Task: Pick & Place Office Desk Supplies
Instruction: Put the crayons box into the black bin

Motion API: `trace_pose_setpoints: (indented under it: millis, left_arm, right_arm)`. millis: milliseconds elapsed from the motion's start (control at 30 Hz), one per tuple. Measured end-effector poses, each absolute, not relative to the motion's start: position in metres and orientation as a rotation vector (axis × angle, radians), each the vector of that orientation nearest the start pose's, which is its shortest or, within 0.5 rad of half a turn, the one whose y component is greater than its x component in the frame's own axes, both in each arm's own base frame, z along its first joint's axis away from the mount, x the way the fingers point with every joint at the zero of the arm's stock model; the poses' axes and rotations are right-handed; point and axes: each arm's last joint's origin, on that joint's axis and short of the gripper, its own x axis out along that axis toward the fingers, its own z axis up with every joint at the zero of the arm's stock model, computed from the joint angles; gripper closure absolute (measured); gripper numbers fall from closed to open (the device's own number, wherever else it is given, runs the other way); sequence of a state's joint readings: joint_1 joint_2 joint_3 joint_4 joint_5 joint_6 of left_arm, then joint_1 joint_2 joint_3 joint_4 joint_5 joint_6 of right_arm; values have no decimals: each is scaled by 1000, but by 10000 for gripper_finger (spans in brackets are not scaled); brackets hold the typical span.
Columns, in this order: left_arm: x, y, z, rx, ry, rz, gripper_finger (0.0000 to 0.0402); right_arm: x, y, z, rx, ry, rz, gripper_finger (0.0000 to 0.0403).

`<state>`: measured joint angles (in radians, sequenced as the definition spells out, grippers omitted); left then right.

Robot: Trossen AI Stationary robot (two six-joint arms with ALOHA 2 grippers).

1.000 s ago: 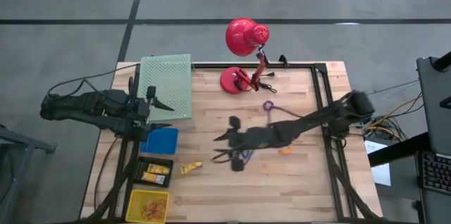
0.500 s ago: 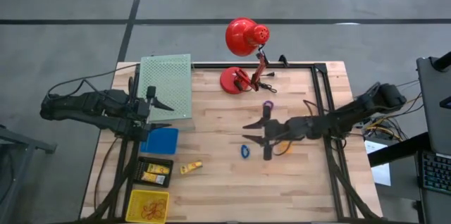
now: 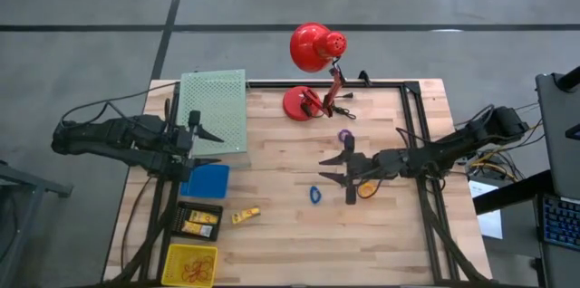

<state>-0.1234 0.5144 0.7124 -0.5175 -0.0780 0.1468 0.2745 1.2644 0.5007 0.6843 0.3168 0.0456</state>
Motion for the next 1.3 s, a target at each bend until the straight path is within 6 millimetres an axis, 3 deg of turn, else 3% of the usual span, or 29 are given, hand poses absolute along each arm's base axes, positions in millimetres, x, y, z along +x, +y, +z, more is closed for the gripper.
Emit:
trace_pose_setpoints:
  millis: [233, 367, 767, 1300]
  left_arm:
    - [115, -12, 308, -171, 339, -10, 145]
    - [125, -13, 301, -268, 412, 18, 145]
    - [178, -34, 263, -245, 703, -13, 145]
    - [206, -80, 213, -294, 976, -15, 145]
  right_arm:
    - [247, 60, 221, -64, 78, -39, 278]
    - [247, 60, 223, -92, 74, -38, 280]
    - [249, 61, 226, -106, 67, -38, 274]
    - [249, 61, 225, -104, 69, -38, 273]
